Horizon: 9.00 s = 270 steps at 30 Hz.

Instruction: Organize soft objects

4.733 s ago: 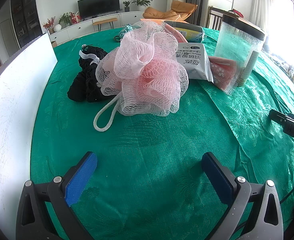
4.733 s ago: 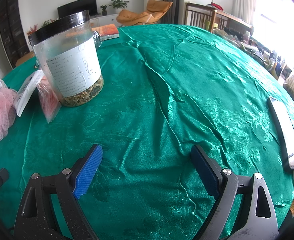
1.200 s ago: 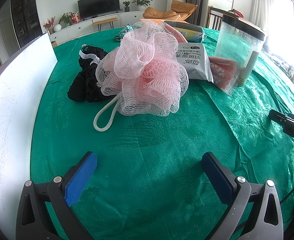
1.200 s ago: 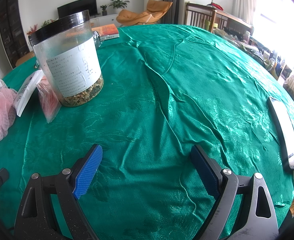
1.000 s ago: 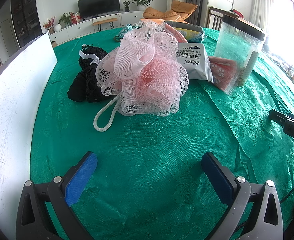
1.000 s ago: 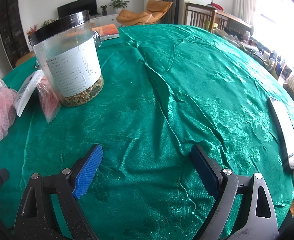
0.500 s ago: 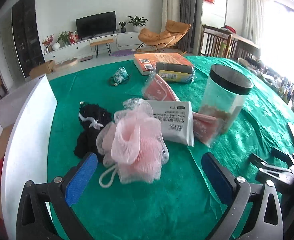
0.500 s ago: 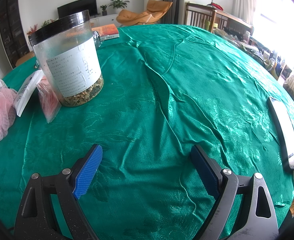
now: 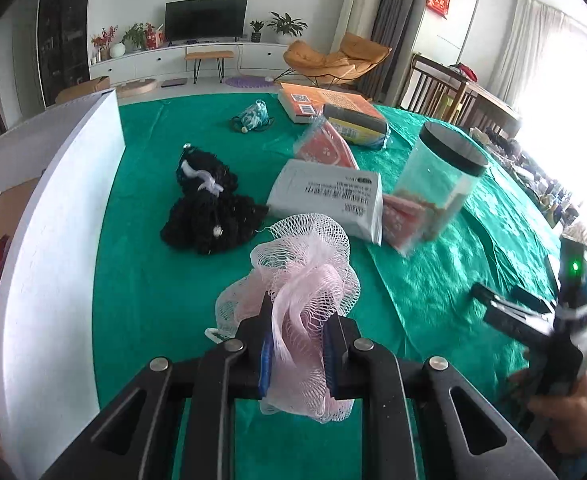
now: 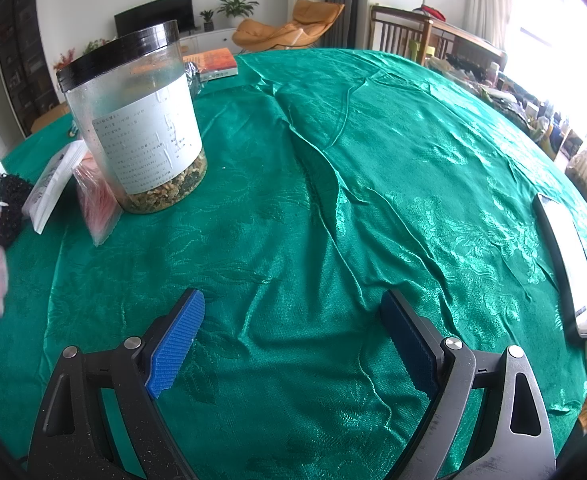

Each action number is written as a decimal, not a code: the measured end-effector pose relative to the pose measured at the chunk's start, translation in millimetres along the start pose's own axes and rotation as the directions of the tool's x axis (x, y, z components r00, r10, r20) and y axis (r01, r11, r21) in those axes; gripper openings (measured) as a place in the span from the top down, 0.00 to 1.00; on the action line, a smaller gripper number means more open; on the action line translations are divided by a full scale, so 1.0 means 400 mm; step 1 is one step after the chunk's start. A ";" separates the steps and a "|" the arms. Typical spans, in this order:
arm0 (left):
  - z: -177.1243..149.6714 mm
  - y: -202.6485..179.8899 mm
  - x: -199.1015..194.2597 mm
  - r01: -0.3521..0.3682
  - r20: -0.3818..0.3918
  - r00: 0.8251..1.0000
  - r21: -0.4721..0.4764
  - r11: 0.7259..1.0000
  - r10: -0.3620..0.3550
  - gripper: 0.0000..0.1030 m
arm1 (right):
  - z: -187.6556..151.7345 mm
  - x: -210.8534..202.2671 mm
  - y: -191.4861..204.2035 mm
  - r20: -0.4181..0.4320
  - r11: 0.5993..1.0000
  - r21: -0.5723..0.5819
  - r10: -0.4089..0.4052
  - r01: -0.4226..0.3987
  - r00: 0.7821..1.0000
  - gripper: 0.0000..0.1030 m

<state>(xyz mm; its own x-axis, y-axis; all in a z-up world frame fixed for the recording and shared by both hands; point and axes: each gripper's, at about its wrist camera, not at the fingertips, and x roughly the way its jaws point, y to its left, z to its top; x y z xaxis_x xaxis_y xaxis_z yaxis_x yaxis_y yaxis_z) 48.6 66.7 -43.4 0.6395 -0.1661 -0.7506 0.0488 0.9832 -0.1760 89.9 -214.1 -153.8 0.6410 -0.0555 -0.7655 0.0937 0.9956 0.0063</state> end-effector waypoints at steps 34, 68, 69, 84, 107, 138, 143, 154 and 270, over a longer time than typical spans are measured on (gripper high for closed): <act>-0.032 0.109 -0.231 0.051 0.134 0.990 -0.102 0.993 -0.037 0.81 | 0.214 0.098 0.659 -0.218 0.513 -0.833 0.043 -0.209 0.975 0.14; 0.000 -0.049 0.099 -0.068 -0.037 0.997 0.056 0.996 0.070 0.20 | 0.306 0.159 -0.086 -0.086 0.977 -0.066 0.196 -0.202 0.977 0.31; -0.006 -0.046 0.099 -0.064 -0.043 0.997 0.058 0.996 0.066 0.19 | 0.303 0.175 -0.097 -0.137 0.979 -0.075 0.179 -0.191 0.974 0.29; 0.049 -0.033 0.070 0.017 -0.003 1.000 -0.018 1.000 -0.017 0.64 | 0.373 0.102 -0.102 -0.119 0.983 -0.091 0.148 -0.159 0.982 0.36; -0.182 0.606 -0.513 -0.426 0.087 0.856 -0.439 0.791 0.509 0.07 | 0.045 -0.484 0.846 -0.345 0.394 -0.343 0.792 -0.853 0.505 0.25; -0.052 0.029 0.153 -0.178 -0.058 0.982 0.011 0.984 0.179 0.04 | -0.025 -0.026 0.099 -0.031 0.967 -0.190 0.166 -0.169 0.986 0.22; -0.053 0.037 0.169 -0.192 -0.062 0.979 0.014 0.981 0.192 0.01 | -0.028 -0.024 0.098 -0.026 0.967 -0.192 0.167 -0.169 0.986 0.19; -0.053 0.033 0.176 -0.194 -0.068 0.978 0.027 0.981 0.196 0.00 | -0.037 -0.028 0.104 -0.027 0.966 -0.197 0.168 -0.170 0.985 0.15; -0.069 0.071 0.157 -0.207 -0.064 0.976 0.009 0.978 0.207 0.00 | 0.050 0.003 -0.095 0.000 0.988 0.066 0.142 -0.142 0.990 0.25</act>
<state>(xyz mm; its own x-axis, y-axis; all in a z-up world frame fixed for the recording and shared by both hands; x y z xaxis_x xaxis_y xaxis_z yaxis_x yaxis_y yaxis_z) 68.9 82.0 -112.9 0.5849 0.0368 -0.8103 -0.0779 0.9969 -0.0109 102.3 -253.3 -142.1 0.6476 0.0864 -0.7571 0.0517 0.9863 0.1568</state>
